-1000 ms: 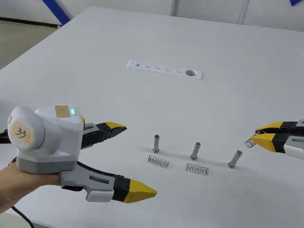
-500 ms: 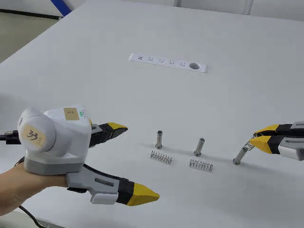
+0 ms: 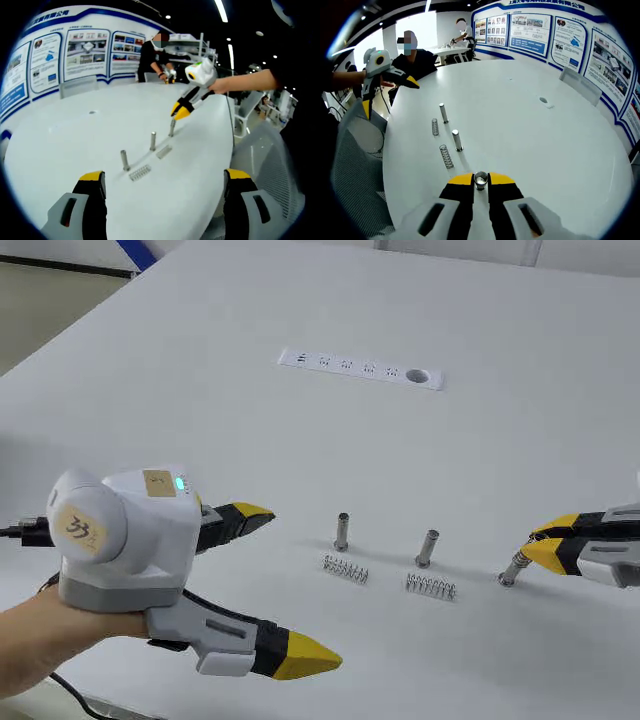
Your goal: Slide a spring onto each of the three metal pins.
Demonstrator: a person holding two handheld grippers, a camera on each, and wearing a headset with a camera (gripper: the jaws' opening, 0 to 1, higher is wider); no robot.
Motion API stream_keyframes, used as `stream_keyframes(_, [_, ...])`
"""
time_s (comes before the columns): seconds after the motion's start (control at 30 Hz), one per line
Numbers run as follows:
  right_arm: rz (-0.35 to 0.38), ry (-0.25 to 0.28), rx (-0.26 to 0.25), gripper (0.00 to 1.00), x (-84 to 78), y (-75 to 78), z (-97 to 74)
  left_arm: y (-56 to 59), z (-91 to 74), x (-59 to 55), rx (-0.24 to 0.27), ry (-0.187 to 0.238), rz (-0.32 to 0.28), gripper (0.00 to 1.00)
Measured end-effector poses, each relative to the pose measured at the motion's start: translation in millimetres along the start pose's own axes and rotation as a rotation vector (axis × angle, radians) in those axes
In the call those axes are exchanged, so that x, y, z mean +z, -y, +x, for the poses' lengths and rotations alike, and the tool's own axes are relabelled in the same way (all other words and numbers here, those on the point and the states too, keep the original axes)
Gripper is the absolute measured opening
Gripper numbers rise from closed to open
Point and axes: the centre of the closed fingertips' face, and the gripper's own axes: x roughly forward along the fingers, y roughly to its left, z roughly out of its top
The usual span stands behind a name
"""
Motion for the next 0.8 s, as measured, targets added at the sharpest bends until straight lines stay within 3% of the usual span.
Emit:
stream_keyframes(0.3, [-0.008,-0.029,0.001,0.11,-11.3,-3.2,13.8,-1.6,-3.8,0.4,0.013,0.000,0.003,1.00])
stream_keyframes(0.8, [-0.004,-0.058,0.001,0.11,-21.0,-3.0,20.4,-0.8,-6.6,-1.6,0.021,-0.012,0.002,1.00])
